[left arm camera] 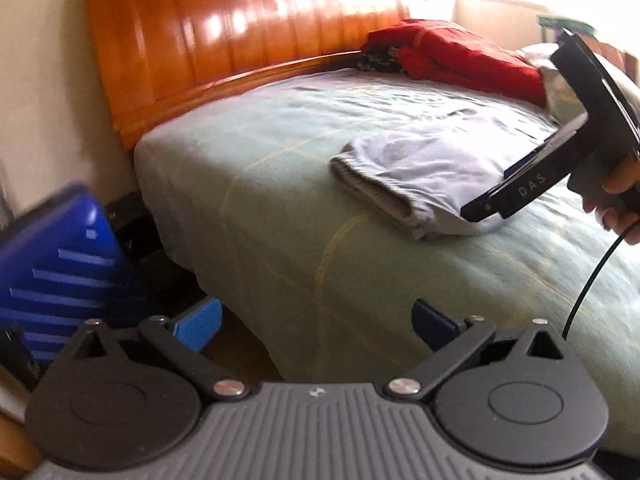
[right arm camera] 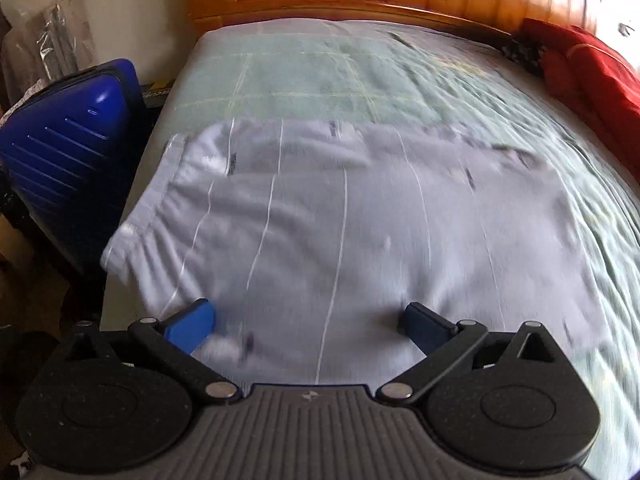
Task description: Fold clothes
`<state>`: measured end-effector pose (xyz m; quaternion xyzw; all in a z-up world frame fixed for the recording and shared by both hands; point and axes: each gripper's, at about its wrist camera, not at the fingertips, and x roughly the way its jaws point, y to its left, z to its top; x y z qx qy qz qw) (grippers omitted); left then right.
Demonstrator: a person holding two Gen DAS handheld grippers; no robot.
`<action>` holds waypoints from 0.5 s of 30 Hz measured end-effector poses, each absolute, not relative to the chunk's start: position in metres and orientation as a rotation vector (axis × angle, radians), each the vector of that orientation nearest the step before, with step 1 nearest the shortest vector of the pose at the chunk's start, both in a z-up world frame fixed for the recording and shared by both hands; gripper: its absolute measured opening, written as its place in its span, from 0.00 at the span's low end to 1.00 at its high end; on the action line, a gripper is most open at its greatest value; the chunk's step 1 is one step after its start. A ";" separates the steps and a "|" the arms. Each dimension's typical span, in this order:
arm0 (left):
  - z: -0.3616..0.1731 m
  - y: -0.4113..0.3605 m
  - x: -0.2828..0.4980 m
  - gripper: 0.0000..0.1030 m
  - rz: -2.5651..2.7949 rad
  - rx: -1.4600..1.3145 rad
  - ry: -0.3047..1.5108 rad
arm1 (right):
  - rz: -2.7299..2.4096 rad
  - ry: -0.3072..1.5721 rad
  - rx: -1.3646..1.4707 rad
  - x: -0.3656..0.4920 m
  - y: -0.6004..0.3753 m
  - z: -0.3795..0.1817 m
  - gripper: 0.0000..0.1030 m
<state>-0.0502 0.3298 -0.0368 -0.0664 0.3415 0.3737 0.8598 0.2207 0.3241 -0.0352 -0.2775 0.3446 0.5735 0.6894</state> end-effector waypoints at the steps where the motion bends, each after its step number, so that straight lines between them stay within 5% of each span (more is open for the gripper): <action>1: -0.033 0.325 -0.048 0.98 0.774 -0.116 0.724 | 1.275 0.780 -0.604 0.220 0.316 -0.032 1.00; 15: 0.027 0.265 -0.036 0.98 0.605 -0.196 0.668 | 1.057 0.806 -0.407 0.158 0.157 0.034 1.00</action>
